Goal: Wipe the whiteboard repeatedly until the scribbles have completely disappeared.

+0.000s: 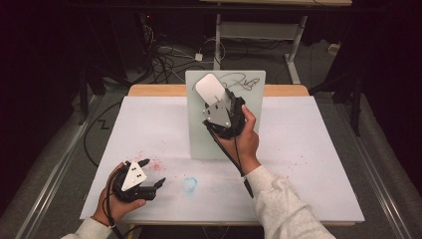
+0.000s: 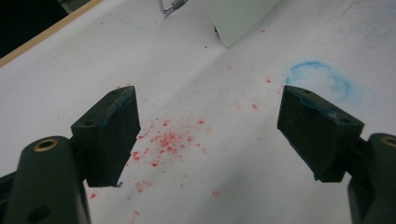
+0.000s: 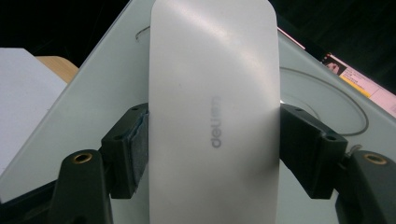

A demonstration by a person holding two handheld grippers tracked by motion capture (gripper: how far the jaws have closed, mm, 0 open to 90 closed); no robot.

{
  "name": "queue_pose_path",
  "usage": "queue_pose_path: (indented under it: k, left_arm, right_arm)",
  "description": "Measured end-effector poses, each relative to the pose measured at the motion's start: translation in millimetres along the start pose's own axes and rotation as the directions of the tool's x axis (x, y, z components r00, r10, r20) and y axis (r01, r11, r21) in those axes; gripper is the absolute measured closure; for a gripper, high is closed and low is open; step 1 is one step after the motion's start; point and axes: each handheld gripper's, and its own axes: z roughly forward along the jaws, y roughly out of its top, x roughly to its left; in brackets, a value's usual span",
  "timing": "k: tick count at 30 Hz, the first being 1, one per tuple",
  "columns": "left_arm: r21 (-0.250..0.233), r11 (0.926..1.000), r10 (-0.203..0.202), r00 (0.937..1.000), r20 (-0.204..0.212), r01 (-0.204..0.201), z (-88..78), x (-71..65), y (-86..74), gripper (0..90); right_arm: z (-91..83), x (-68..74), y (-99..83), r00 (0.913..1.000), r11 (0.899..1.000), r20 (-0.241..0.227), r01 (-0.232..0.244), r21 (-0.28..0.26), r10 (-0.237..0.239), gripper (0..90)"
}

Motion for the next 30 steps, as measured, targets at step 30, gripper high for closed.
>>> queue_pose_path:
  k: [30]
  left_arm:
    - [0.0,1.0,0.004,0.9999,0.011,-0.004,1.1,-1.4,-0.2,20.2]
  right_arm:
    - [5.3,40.4,15.3,0.991,0.991,-0.042,0.129,0.033,-0.127,31.2]
